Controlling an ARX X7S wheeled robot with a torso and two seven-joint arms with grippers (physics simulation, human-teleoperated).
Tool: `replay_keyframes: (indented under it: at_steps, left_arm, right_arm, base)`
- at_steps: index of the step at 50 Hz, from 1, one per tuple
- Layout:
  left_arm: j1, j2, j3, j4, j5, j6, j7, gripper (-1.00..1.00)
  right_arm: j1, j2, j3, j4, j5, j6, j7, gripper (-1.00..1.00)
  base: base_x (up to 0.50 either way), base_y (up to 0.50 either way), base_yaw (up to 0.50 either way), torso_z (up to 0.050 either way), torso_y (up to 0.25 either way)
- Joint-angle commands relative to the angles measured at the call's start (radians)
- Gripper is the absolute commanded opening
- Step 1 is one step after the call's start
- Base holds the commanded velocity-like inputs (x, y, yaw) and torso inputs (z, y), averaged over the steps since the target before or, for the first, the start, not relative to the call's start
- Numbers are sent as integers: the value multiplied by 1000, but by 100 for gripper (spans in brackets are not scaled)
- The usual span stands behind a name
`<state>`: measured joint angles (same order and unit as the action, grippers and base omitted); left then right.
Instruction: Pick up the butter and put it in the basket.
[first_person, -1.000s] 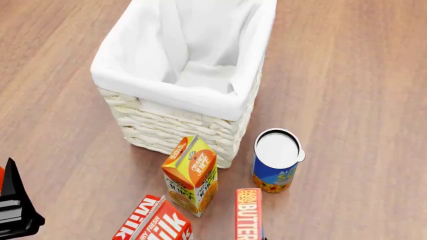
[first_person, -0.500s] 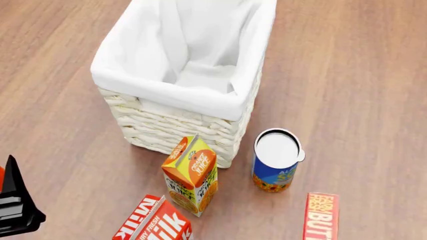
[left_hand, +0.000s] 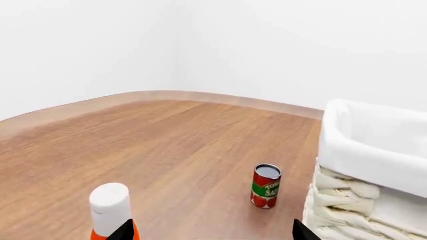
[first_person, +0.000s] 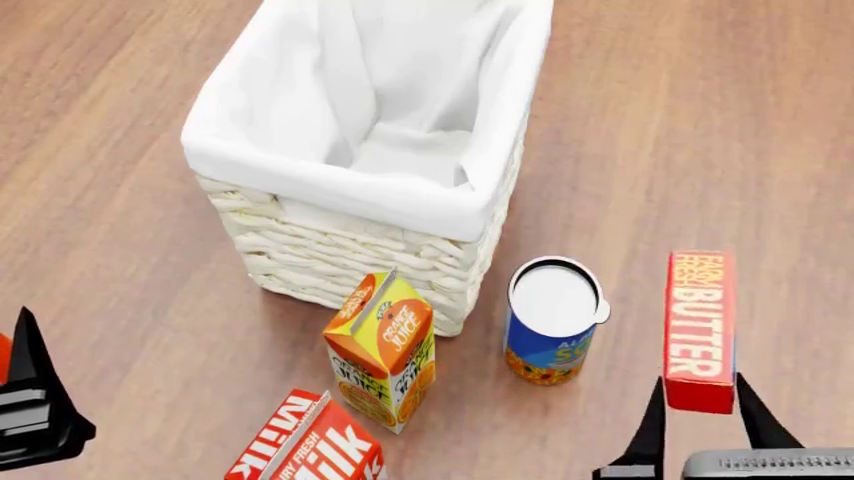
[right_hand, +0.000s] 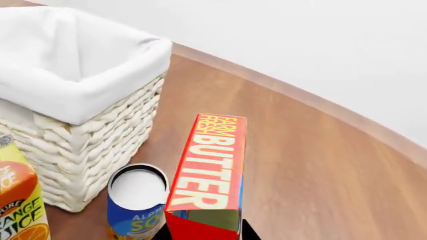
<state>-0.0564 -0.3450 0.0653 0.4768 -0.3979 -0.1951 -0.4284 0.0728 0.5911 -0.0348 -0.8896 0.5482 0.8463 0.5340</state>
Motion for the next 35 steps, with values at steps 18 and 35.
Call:
replay_keyframes:
  at_steps: [18,35]
  left_arm:
    - [-10,5,-1,5,-12,1,-19,100]
    - [1,-6,-11,25,-27,2,-25,100]
  right_arm:
    - [785,-9,21,451,207,347,-161,-100]
    - [1021,-39,-134,815,93,312,-223,-100]
  base:
    - [0,0,0,1,2]
    - [0,0,0,0,1]
